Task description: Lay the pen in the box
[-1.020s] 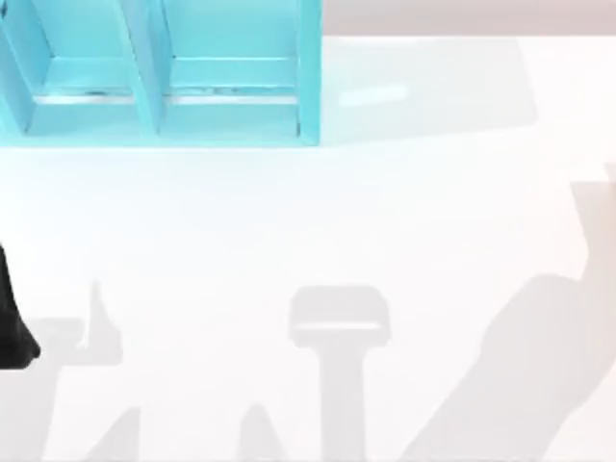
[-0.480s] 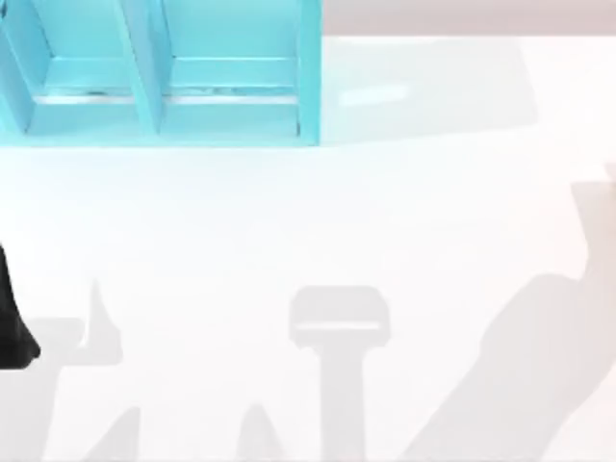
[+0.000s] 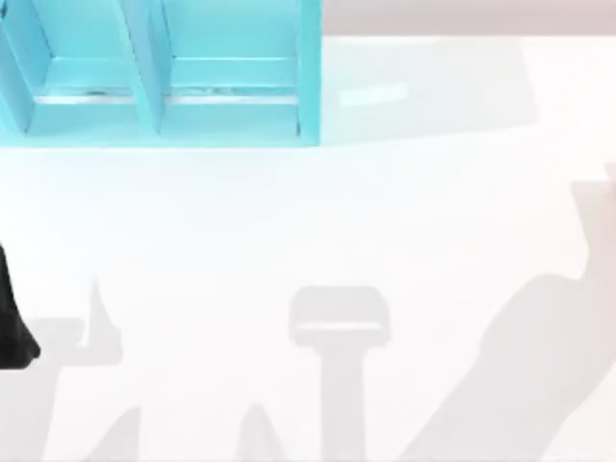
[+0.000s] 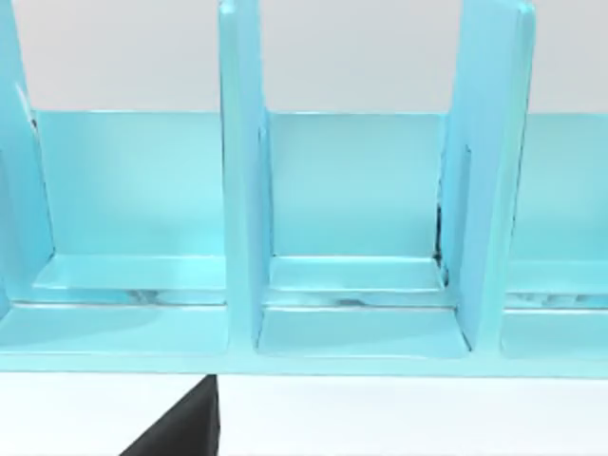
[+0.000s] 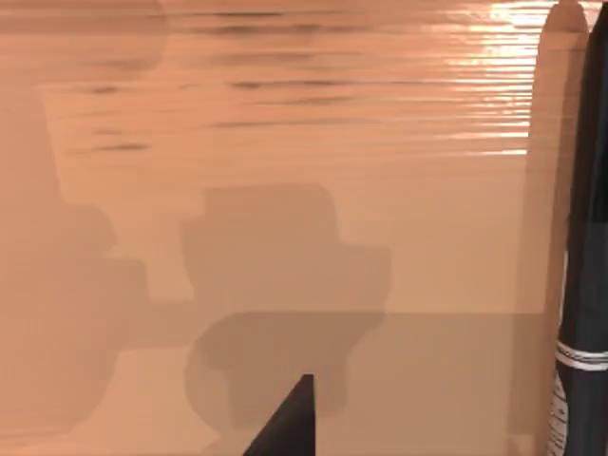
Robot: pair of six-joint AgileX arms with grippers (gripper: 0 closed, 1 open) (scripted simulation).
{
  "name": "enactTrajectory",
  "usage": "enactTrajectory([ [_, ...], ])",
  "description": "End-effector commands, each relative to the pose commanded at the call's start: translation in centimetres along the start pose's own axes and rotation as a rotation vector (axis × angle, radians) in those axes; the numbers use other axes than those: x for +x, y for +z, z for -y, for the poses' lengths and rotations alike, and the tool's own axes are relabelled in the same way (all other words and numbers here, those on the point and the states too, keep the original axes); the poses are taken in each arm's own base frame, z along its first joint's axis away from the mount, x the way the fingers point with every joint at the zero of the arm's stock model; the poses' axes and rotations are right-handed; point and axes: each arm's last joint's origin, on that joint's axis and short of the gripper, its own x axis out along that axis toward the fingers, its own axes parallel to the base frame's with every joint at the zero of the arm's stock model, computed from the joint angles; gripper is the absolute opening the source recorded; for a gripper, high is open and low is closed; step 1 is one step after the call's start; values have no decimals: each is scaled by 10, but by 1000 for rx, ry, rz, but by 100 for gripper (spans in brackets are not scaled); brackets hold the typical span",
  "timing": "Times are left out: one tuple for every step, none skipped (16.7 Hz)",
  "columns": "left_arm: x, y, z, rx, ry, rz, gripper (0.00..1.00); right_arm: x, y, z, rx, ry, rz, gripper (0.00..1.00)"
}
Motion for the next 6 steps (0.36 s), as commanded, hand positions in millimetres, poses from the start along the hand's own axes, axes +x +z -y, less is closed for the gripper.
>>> enactTrajectory([
  [0, 0, 0, 0, 0, 0, 100, 0, 0, 0, 0, 0, 0, 100],
  [0, 0, 0, 0, 0, 0, 100, 0, 0, 0, 0, 0, 0, 100],
  [0, 0, 0, 0, 0, 0, 100, 0, 0, 0, 0, 0, 0, 100],
  [0, 0, 0, 0, 0, 0, 100, 0, 0, 0, 0, 0, 0, 100],
  [0, 0, 0, 0, 0, 0, 100, 0, 0, 0, 0, 0, 0, 100],
  [0, 0, 0, 0, 0, 0, 100, 0, 0, 0, 0, 0, 0, 100],
])
